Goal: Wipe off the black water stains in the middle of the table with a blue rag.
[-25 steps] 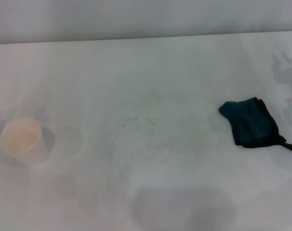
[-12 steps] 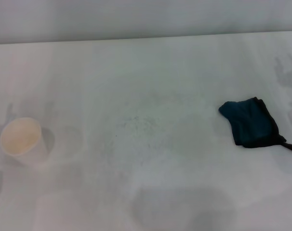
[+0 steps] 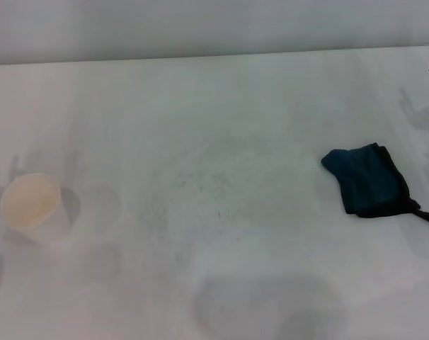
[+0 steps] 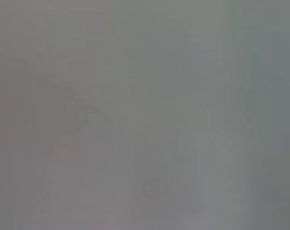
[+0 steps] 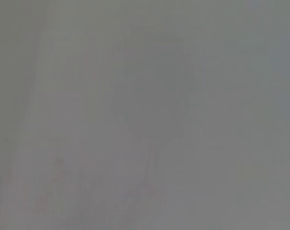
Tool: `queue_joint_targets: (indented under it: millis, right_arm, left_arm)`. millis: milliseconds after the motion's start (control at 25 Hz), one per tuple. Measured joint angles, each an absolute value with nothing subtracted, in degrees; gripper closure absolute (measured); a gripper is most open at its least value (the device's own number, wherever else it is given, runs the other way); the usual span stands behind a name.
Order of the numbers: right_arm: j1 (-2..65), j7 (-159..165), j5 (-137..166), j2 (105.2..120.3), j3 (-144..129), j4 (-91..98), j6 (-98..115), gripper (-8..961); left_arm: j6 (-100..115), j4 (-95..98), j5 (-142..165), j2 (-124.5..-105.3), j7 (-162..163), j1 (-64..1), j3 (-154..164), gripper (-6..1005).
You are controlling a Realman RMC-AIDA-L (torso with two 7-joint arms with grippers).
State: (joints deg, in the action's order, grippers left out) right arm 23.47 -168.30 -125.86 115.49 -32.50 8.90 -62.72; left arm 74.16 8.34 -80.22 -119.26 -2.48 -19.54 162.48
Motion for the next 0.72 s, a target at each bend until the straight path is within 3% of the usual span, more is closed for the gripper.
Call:
queue_joint_targets:
  millis: [720]
  right_arm:
    - [22.39,-167.85,-125.95,115.49,-30.36,8.17,-63.60,278]
  left_arm:
    - [75.58,10.49,-80.00,-119.44,-2.52,-19.33,162.81,165]
